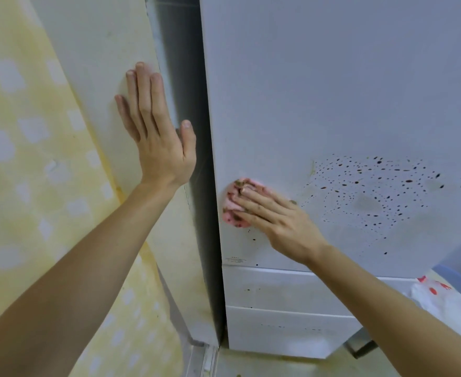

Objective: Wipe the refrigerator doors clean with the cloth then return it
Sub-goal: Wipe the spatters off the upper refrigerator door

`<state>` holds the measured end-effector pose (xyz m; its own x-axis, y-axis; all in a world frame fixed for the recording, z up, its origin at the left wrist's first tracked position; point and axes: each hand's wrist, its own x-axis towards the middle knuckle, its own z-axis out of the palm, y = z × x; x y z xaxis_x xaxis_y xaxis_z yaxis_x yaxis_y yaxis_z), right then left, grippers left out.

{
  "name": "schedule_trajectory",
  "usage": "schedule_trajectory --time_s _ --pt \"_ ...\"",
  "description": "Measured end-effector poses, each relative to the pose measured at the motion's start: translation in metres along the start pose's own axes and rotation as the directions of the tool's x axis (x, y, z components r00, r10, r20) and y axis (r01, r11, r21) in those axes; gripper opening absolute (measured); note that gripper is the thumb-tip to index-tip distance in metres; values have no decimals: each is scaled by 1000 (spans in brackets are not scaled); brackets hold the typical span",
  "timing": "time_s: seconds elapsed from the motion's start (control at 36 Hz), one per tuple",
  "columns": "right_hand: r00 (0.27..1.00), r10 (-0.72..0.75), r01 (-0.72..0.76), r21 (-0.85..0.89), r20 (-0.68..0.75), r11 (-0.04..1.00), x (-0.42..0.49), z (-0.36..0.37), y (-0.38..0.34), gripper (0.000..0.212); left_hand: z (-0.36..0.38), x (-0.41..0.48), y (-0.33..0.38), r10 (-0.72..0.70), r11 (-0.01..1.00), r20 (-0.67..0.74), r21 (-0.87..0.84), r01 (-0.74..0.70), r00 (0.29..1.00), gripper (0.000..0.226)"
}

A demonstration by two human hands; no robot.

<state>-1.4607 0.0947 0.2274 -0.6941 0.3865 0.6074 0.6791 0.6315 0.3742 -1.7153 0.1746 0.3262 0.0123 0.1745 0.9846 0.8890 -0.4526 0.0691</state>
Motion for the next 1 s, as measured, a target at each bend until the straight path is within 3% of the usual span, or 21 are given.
schedule_trajectory --time_s 0.08,0.19,0.31,0.42,0.56,0.64,0.75,0.89,1.0 --pt "980 126 -130 -17 -152 991 9 -26 18 63 -1 -1 12 -7 999 -2 -45 7 1000 58" --pt "858 332 -361 0 -392 933 30 -58 48 55 5 -6 32 77 992 9 -103 -75 997 57" --pt "764 435 -468 55 -476 882 40 -52 49 55 13 -14 51 100 985 35 -144 -94 994 55" --pt "820 387 -418 22 -423 908 13 -12 25 61 16 -23 65 139 976 86 -181 -122 986 54" --pt "984 142 -152 -90 -110 984 -63 24 8 80 19 -23 78 113 968 109 -235 -85 988 53" --pt "997 76 -77 -129 -10 989 -78 23 11 88 19 -23 81 107 972 99 -218 -84 989 53" --pt "988 143 -148 -124 -53 981 -71 6 13 81 19 -24 85 106 977 83 -192 -89 991 54" --pt "871 385 -411 -21 -306 911 -29 -39 34 74 18 -22 99 111 972 78 -217 -91 991 67" --pt "730 556 -551 138 -399 823 21 -65 43 86 20 -14 117 108 965 82 -247 -85 991 77"
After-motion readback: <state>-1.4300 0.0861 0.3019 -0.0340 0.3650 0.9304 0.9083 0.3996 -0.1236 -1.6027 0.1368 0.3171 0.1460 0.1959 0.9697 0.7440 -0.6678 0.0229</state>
